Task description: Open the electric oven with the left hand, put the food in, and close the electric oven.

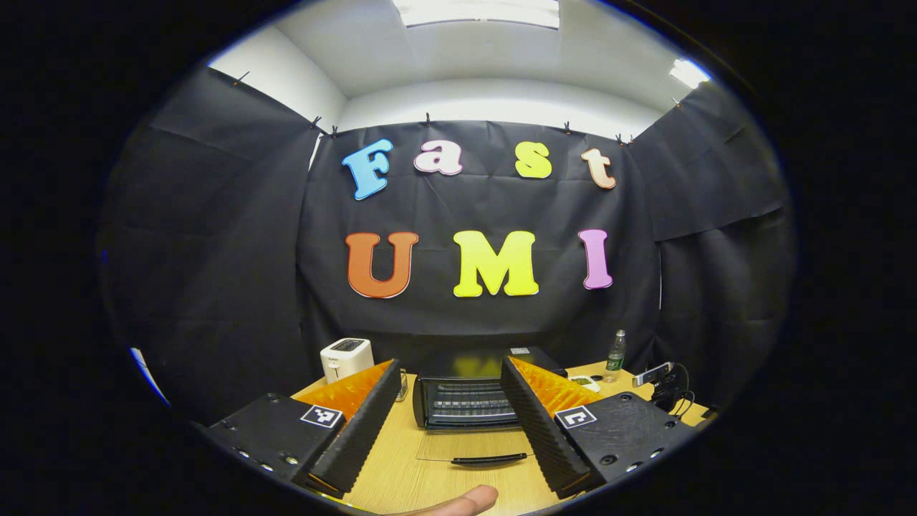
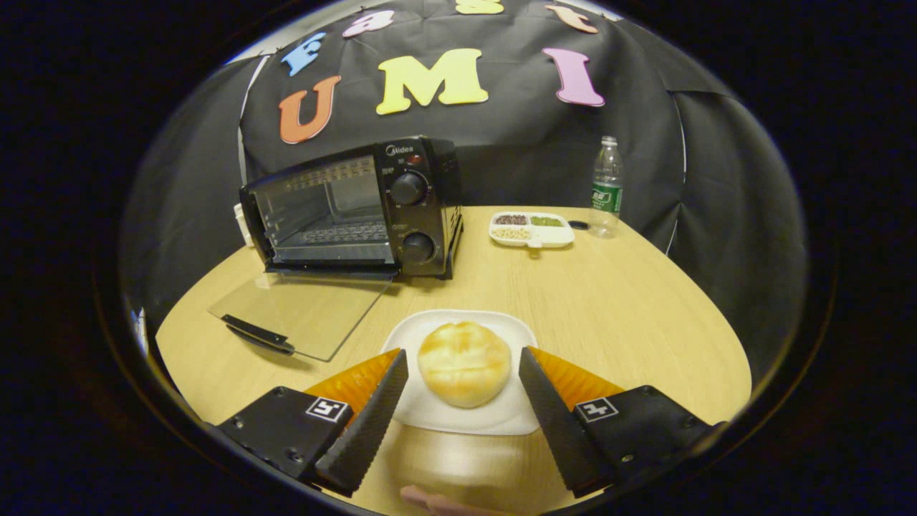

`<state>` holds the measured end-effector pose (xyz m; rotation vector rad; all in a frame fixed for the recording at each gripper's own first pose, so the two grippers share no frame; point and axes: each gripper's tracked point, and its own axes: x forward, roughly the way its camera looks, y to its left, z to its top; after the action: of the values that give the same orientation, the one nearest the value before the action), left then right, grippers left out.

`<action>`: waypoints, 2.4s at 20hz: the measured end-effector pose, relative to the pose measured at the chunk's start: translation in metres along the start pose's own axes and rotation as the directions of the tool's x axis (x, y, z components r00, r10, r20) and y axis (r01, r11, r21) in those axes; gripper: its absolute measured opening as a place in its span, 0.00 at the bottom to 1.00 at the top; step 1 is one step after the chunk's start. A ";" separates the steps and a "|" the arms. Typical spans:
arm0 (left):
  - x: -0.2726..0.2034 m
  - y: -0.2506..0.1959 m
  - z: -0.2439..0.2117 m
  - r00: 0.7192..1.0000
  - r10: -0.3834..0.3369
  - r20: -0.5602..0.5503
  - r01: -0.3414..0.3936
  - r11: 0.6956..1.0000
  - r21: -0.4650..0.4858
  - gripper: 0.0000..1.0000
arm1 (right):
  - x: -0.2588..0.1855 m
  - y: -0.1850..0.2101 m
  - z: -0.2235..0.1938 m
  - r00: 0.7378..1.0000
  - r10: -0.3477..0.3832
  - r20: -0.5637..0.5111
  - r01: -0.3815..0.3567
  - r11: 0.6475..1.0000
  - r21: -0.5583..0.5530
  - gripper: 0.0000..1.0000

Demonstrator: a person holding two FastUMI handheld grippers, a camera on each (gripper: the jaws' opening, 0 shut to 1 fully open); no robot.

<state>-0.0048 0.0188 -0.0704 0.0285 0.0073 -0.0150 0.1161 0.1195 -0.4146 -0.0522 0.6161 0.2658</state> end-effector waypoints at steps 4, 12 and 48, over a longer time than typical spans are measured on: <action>0.004 0.003 -0.008 1.000 0.005 -0.016 -0.005 1.000 0.002 0.92 | 0.014 -0.001 -0.016 0.997 -0.019 -0.071 0.021 0.999 0.029 1.00; 0.008 0.007 -0.022 0.999 -0.013 -0.051 0.013 1.000 0.016 0.92 | 0.012 -0.002 -0.006 0.999 -0.035 -0.024 0.037 0.996 0.086 0.86; 0.011 0.077 -0.043 0.995 0.035 -0.093 -0.038 0.999 -0.029 0.92 | 0.141 0.213 0.166 0.963 -0.065 0.262 -0.073 0.872 0.485 0.86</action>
<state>0.0068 0.0972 -0.1114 -0.0010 0.1001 0.0233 0.2641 0.3783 -0.3538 0.4737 0.3940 0.1095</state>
